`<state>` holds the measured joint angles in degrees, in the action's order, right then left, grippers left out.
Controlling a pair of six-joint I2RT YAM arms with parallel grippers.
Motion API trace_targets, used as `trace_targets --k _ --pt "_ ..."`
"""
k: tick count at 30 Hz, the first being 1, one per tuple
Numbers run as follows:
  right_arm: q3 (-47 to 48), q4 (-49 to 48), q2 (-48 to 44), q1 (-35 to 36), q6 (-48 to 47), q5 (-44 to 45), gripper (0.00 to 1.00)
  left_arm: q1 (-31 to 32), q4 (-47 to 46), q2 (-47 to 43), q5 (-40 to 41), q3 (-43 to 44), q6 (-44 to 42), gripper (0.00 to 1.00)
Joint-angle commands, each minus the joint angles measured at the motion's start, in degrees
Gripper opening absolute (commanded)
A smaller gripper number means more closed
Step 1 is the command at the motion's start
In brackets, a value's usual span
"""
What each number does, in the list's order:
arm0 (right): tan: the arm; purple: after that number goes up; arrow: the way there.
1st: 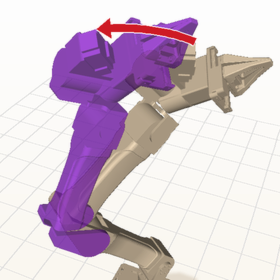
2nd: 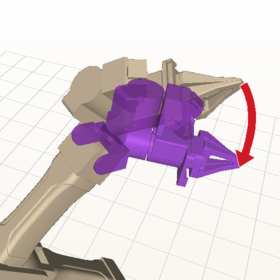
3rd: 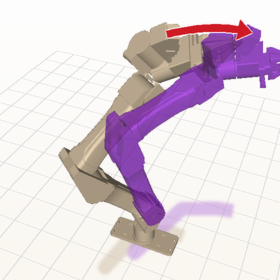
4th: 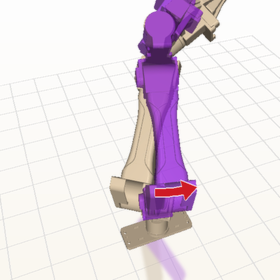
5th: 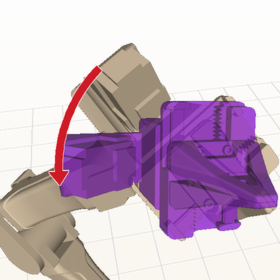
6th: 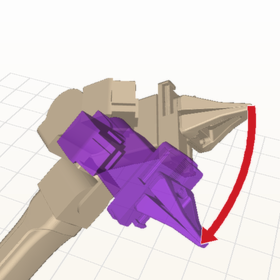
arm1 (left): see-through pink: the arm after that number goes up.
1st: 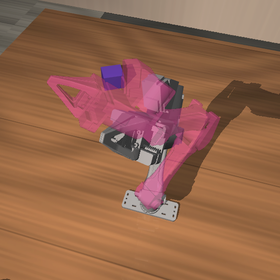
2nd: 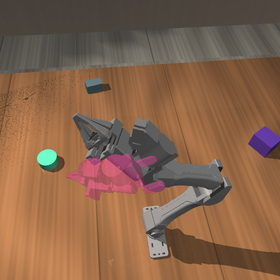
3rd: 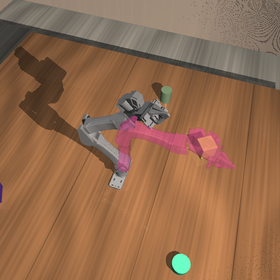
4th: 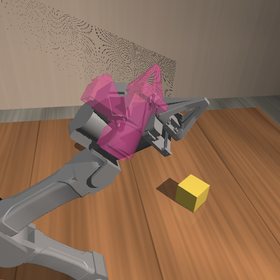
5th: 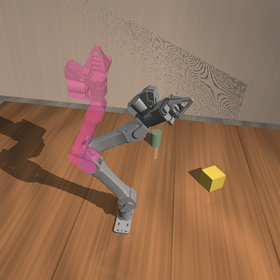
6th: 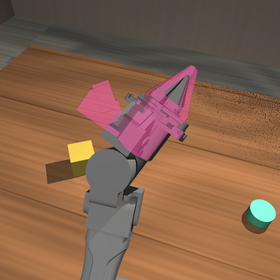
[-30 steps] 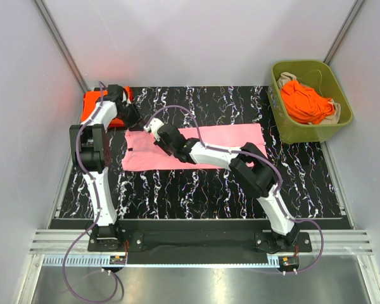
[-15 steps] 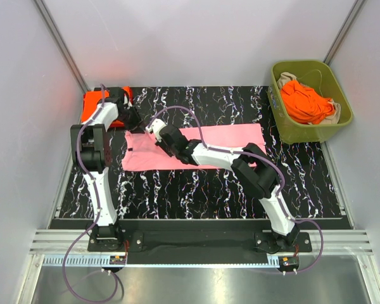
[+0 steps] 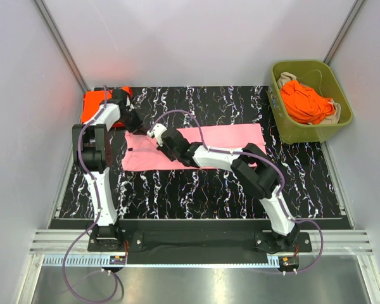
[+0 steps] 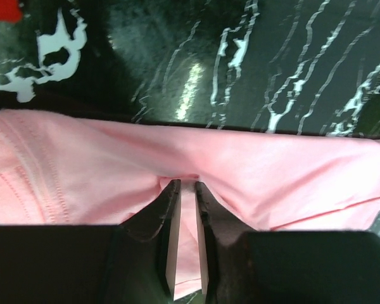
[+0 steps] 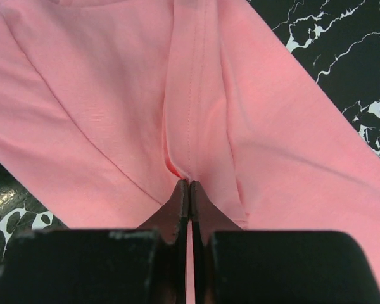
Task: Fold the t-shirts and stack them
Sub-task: Fold the tshirt
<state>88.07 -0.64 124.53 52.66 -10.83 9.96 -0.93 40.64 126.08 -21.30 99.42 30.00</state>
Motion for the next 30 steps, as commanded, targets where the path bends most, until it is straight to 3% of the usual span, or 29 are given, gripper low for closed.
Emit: trace_targets --k 1,5,13,15,16,19,30 --pt "-0.18 -1.73 -3.77 -0.02 0.46 -0.90 0.00 0.05 -0.39 -3.39 3.10 -0.28 -1.35 0.19" --pt "-0.36 -1.64 -3.77 -0.02 0.63 -1.08 0.00 0.05 1.10 -3.47 5.21 0.86 -2.14 0.19" --pt "-1.15 -1.29 -6.58 -0.02 1.69 -1.08 0.28 0.57 2.95 -6.63 6.45 4.38 -3.10 0.29" --pt "-1.32 -1.38 -7.46 -0.19 2.30 -1.17 0.31 0.67 2.95 -7.16 4.96 4.82 -2.76 0.29" --pt "-1.15 -1.55 -7.55 -0.28 2.57 -1.17 0.30 0.67 2.86 -7.34 3.99 4.91 -2.49 0.29" --pt "-1.06 -2.87 -7.20 -0.81 3.71 1.29 0.16 2.42 2.78 -7.08 2.58 5.08 -1.87 0.29" --pt "-0.18 -1.64 -3.24 -2.04 7.31 -0.73 0.17 4.36 0.84 -0.76 1.61 3.33 -0.29 0.29"
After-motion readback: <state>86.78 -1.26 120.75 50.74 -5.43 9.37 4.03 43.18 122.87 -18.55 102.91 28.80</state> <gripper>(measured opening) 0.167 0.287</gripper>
